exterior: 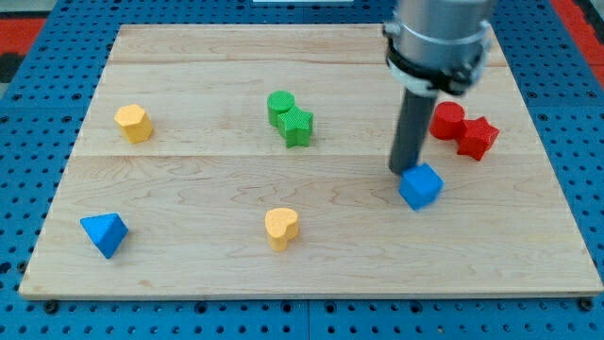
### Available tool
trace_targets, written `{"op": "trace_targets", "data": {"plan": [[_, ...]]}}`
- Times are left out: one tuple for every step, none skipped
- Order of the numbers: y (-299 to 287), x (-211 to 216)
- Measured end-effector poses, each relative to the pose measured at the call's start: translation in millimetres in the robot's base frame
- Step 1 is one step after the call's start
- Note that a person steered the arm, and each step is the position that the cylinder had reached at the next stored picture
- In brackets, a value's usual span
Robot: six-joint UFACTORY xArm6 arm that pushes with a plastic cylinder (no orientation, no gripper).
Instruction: Nudge the blue triangle to the bottom left corner of the board
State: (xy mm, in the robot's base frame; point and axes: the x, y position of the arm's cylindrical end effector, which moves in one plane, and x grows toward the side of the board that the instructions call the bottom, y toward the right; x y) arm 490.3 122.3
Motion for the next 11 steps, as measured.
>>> {"op": "trace_targets", "data": {"plan": [[34, 34], [2, 39], [-130, 9], [-250, 15], [-351, 49], [-424, 57], [-425, 56], [-427, 63], [-427, 82], [-426, 126], [-421, 124]]}}
